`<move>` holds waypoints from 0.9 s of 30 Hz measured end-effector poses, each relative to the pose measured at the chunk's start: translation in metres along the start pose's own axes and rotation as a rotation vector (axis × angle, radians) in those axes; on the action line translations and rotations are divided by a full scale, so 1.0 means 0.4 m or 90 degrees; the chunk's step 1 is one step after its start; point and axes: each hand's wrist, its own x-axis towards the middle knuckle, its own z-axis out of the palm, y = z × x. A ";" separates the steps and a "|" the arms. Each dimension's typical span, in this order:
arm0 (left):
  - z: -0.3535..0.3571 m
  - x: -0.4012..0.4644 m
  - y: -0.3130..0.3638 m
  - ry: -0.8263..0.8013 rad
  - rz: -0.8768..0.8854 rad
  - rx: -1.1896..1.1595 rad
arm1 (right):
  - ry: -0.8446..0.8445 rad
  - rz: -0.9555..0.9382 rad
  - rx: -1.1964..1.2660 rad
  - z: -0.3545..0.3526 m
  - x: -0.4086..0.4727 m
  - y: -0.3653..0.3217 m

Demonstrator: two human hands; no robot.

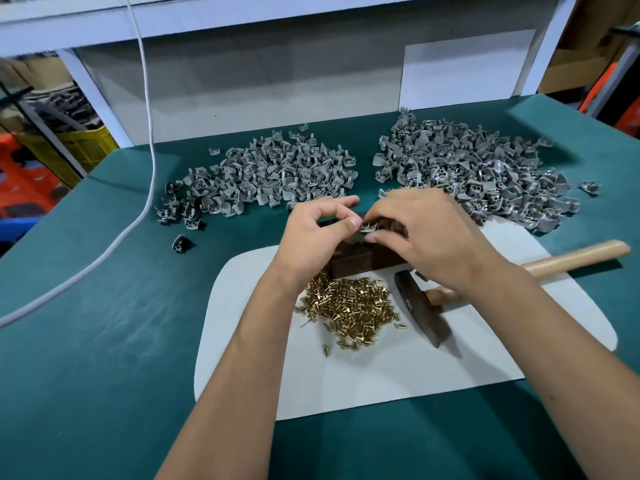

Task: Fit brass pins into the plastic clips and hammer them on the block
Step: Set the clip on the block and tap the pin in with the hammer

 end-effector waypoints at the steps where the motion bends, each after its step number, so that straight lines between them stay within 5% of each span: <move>1: 0.001 -0.001 0.000 0.003 0.001 0.000 | 0.014 -0.010 -0.007 0.003 -0.003 -0.001; 27: 0.011 -0.002 0.007 -0.089 0.036 -0.065 | 0.081 -0.158 -0.002 0.018 -0.007 -0.021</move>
